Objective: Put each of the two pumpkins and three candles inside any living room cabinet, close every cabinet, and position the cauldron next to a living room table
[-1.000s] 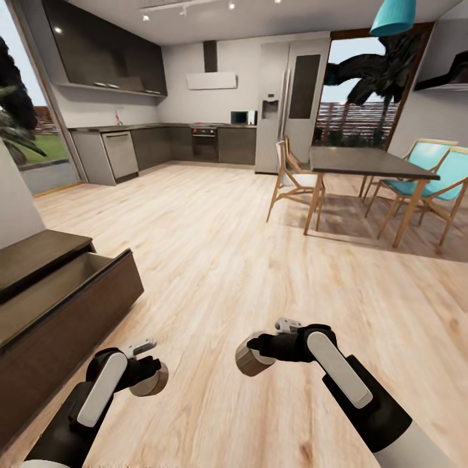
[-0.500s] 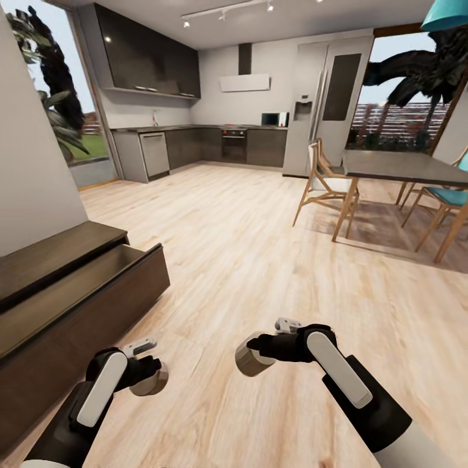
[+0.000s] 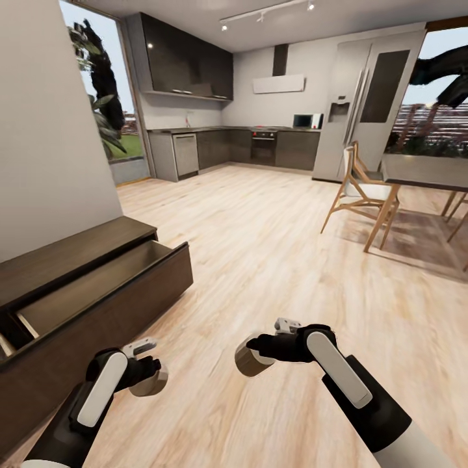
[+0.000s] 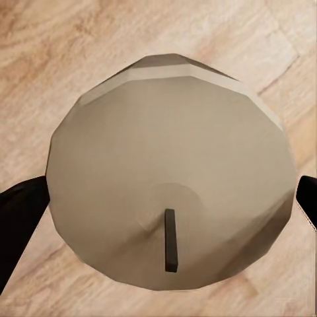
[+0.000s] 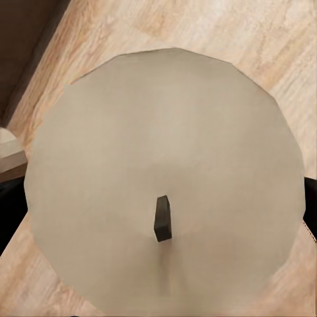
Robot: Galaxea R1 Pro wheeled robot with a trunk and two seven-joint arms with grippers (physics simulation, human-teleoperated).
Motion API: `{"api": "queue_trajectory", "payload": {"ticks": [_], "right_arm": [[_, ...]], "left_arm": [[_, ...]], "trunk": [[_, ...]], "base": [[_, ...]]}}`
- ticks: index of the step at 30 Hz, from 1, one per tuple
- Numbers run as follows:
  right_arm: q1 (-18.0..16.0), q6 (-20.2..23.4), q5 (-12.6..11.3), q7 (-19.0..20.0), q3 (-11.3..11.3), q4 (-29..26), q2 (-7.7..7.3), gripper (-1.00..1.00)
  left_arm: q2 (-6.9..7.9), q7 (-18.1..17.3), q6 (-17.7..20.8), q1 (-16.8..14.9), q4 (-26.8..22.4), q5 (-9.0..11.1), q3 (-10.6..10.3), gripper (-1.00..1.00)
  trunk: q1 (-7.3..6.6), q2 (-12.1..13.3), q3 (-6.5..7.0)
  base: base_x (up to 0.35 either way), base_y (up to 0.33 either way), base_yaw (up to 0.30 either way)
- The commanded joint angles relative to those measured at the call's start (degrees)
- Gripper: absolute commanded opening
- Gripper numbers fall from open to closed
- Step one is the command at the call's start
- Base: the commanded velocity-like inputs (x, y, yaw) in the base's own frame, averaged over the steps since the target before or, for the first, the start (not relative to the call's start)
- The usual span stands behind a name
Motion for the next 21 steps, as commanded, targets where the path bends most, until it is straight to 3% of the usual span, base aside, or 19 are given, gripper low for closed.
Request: {"api": "queue_trajectory", "payload": {"ticks": [1, 21], "right_arm": [[-0.05, -0.12, -0.66, -0.61, 0.08, -0.11, -0.05, -1.0], [-0.05, -0.13, -0.66, -0.59, 0.08, -0.09, -0.05, -1.0]], "left_arm": [[0.04, 0.64, 0.06, -0.05, -0.04, 0.54, -0.16, -1.0], [0.04, 0.69, -0.02, -0.05, 0.05, 0.53, -0.17, -1.0]], "trunk": [[0.01, -0.02, -0.03], [0.01, -0.02, 0.42]], "base": [[0.201, -0.177, 0.28], [0.282, -0.122, 0.28]]}}
